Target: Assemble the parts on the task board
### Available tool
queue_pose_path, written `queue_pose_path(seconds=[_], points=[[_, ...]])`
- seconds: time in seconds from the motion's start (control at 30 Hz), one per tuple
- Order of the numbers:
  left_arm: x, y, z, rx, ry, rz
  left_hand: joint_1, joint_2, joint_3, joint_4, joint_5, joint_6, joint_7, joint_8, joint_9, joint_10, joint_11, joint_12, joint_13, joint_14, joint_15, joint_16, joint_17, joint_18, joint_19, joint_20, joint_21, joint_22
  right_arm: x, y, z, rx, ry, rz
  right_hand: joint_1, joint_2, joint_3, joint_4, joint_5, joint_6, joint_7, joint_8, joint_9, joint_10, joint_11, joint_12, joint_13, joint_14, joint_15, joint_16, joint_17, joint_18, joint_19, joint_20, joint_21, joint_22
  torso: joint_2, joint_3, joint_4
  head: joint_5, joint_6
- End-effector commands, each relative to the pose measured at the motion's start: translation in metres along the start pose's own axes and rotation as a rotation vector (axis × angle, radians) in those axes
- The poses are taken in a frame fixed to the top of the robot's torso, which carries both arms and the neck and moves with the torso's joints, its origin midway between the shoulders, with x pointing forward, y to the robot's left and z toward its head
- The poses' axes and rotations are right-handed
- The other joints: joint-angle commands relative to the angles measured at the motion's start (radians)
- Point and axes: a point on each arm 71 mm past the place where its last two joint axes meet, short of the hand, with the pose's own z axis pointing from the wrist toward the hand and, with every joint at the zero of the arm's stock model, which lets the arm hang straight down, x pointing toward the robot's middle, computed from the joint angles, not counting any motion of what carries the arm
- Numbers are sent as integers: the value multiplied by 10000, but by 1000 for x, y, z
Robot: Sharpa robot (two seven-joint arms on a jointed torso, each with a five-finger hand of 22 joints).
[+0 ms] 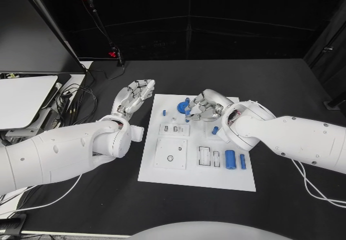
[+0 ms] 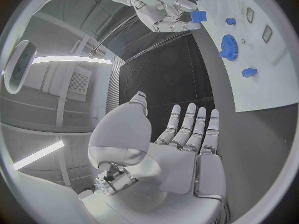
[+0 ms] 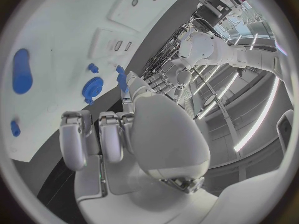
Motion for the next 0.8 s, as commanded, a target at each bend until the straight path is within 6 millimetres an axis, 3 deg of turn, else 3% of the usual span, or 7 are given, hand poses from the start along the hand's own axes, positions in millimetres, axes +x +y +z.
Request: queue_pose_path(seconds=[0.03,0.43,0.8], points=[[1,-18,-2,2394,36,30,18,73,-71,4,68,92,1533,37,-10,65,29,55,-9,57,4,52,-11,170,12,43,51,15,6,3,3,584,160,-93,-25,66,1,-83,61,481,-11,26,68,1040,68,25,2632,1057,76,25,2633,-74,1040,73,33,2634,8,8,0,43,-77],[1,-18,-1,2383,57,11,30,80,-88,4,69,102,1533,42,-11,76,27,66,-9,70,1,58,-11,172,4,42,52,13,31,12,9,938,313,-91,-50,39,-15,-98,108,464,0,-16,51,1040,77,25,2632,1057,74,25,2633,-74,1040,74,33,2634,8,18,-20,78,-252],[1,-18,-1,2376,52,15,30,80,-88,4,69,102,1533,42,-11,76,27,66,-9,70,1,58,-11,172,4,42,52,13,42,5,7,1213,237,-196,-125,-6,-47,-109,138,389,23,-124,7,1040,96,25,2632,1057,75,25,2633,-74,1040,75,33,2634,6,17,-18,19,-296]])
